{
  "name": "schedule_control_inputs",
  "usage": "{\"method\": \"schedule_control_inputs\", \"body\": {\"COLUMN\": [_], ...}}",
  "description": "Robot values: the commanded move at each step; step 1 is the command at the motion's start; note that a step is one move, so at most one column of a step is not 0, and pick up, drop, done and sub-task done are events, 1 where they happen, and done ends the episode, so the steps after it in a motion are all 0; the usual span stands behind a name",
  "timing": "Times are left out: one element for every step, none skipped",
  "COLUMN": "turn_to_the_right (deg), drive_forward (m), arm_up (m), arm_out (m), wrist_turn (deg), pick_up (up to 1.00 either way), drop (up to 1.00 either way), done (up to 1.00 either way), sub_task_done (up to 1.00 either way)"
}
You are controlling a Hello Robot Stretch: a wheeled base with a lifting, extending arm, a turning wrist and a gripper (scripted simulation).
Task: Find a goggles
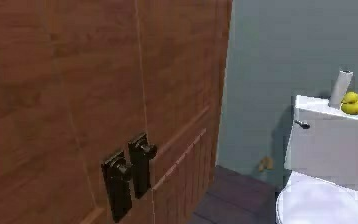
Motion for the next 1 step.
{"method": "schedule_control_inputs", "body": {"turn_to_the_right": [-45.0], "drive_forward": [0.0], "arm_up": [0.0], "arm_out": [0.0], "wrist_turn": [0.0], "pick_up": [0.0], "drop": [0.0], "done": [0.0], "sub_task_done": [0.0]}}
